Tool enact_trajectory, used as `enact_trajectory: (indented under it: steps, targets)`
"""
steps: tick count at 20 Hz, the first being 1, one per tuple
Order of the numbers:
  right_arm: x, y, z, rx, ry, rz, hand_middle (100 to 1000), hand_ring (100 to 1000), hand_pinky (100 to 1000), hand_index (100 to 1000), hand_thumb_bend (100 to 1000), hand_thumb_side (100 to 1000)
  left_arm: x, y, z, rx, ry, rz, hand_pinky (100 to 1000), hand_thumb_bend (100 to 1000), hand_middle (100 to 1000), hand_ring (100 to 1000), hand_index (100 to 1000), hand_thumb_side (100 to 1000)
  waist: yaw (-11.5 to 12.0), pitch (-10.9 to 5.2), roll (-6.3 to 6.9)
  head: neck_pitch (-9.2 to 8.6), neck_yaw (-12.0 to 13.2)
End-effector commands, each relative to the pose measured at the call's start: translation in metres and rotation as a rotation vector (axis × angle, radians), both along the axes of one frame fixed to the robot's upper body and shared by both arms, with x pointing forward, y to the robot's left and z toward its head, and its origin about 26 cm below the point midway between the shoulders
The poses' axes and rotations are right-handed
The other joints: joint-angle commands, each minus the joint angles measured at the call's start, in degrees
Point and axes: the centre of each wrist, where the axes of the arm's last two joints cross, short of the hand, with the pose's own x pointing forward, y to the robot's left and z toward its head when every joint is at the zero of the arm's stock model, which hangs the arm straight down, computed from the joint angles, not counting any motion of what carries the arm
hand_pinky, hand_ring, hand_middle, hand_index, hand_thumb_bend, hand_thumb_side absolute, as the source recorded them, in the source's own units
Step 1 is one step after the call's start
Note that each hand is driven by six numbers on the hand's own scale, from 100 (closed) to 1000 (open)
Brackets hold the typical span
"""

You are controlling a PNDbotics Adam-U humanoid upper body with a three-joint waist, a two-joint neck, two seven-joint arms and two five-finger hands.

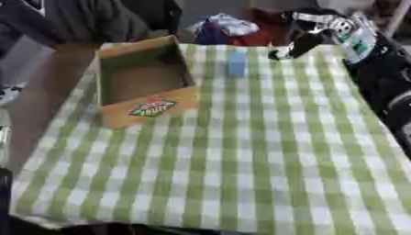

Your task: Pick up objects on the table and place them in the box.

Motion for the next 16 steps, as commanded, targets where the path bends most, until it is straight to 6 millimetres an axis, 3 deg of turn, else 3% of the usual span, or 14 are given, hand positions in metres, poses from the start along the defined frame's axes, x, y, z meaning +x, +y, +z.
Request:
enact_trajectory:
  steps: [1,16]
  targets:
    - [0.0007,-0.001,0.021,0.0,-0.05,0.003,993,924,775,1000,414,256,-0.0021,0.0014,0.0094,-0.002,-0.037,0.002,649,190,627,598,817,634,0.12,-0.63,0.0,0.27,0.1]
    - [0.0011,-0.0002,0.0259,-0.004,-0.066,-0.003,1000,938,781,1000,420,267,-0.0038,-0.0015,0.0137,-0.009,-0.055,-0.013,649,196,626,597,817,644,0.87,0.37,-0.03,0.27,-0.79]
